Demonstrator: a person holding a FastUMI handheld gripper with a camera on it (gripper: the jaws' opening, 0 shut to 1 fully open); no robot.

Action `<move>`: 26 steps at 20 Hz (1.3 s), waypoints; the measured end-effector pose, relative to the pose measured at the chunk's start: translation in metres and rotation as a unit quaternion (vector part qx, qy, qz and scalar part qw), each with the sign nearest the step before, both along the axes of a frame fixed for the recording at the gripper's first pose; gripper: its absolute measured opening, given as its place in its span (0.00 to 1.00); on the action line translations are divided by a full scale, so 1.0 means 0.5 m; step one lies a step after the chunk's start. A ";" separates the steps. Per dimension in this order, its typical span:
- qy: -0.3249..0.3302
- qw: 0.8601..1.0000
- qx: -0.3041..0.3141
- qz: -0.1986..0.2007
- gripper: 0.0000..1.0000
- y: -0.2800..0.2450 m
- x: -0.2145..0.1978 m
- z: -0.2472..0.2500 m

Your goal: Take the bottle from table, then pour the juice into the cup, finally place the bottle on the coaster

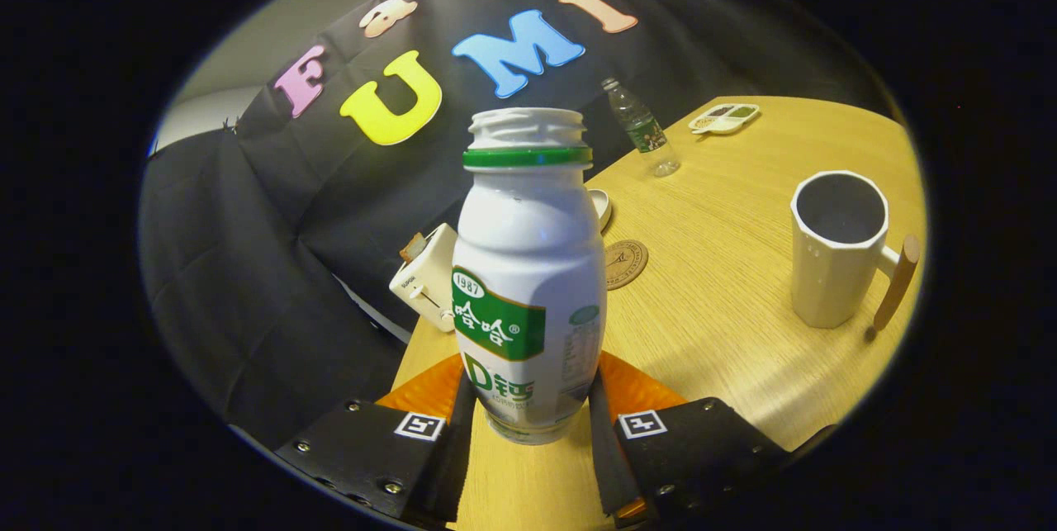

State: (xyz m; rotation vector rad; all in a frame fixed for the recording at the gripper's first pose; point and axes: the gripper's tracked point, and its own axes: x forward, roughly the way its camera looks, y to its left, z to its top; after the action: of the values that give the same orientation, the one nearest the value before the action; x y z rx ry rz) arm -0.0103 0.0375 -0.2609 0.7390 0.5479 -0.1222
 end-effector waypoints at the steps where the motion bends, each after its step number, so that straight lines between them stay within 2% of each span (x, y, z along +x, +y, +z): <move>1: 0.002 1.000 0.008 -0.006 0.62 -0.006 0.000 -0.001; 10: 0.007 0.996 0.074 -0.050 0.62 -0.054 0.004 -0.012; 26: 0.021 0.972 0.196 -0.126 0.62 -0.105 -0.005 -0.005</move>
State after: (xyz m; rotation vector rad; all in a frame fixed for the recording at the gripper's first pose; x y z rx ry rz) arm -0.0126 -0.0148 -0.2634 1.1943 0.5236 -0.2703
